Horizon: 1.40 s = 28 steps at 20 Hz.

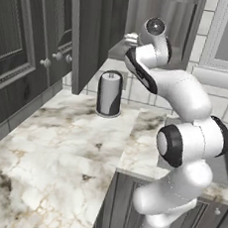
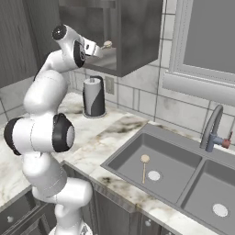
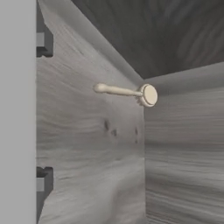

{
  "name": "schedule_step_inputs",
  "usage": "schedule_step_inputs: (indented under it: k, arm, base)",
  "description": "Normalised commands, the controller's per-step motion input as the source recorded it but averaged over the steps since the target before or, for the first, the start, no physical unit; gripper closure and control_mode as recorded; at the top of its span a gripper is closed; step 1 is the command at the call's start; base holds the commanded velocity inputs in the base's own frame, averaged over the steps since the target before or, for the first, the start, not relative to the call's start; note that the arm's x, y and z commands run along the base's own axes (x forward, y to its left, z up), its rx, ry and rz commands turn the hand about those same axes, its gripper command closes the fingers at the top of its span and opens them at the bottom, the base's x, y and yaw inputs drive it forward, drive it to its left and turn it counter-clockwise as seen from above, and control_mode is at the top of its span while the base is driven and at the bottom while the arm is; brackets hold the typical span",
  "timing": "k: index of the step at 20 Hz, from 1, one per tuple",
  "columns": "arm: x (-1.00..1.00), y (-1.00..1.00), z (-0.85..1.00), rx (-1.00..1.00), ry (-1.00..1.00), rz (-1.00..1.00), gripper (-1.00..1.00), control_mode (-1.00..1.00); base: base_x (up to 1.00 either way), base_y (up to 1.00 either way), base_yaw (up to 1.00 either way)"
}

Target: Pick up the dish brush and dish brush from the sink, and place them back in the cabinet, and close the cabinet door.

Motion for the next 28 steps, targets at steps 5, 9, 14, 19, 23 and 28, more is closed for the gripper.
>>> schedule_step_inputs:
  k: [5,9,14,19,23,28]
  arm:
    - [-0.74,-0.23,0.00,0.00,-0.02,0.00,-1.00,-1.00]
    - [-0.70,-0.22,0.05,0.00,0.00,0.00,-1.00,-1.00]
    - [-0.66,-0.25,0.28,0.01,0.02,0.00,-1.00,-1.00]
    - [-0.77,-0.25,0.26,0.02,0.13,0.00,-1.00,-1.00]
    - [-0.68,-0.29,0.23,0.06,0.18,0.00,-1.00,-1.00]
    - [-0.67,-0.39,0.01,0.03,0.12,0.00,-1.00,-1.00]
  base:
    - [0.00,0.00,0.00]
    - [0.00,0.00,0.00]
    - [0.00,0.00,0.00]
    - [0.00,0.00,0.00]
    - [0.00,0.00,0.00]
    - [0.00,0.00,0.00]
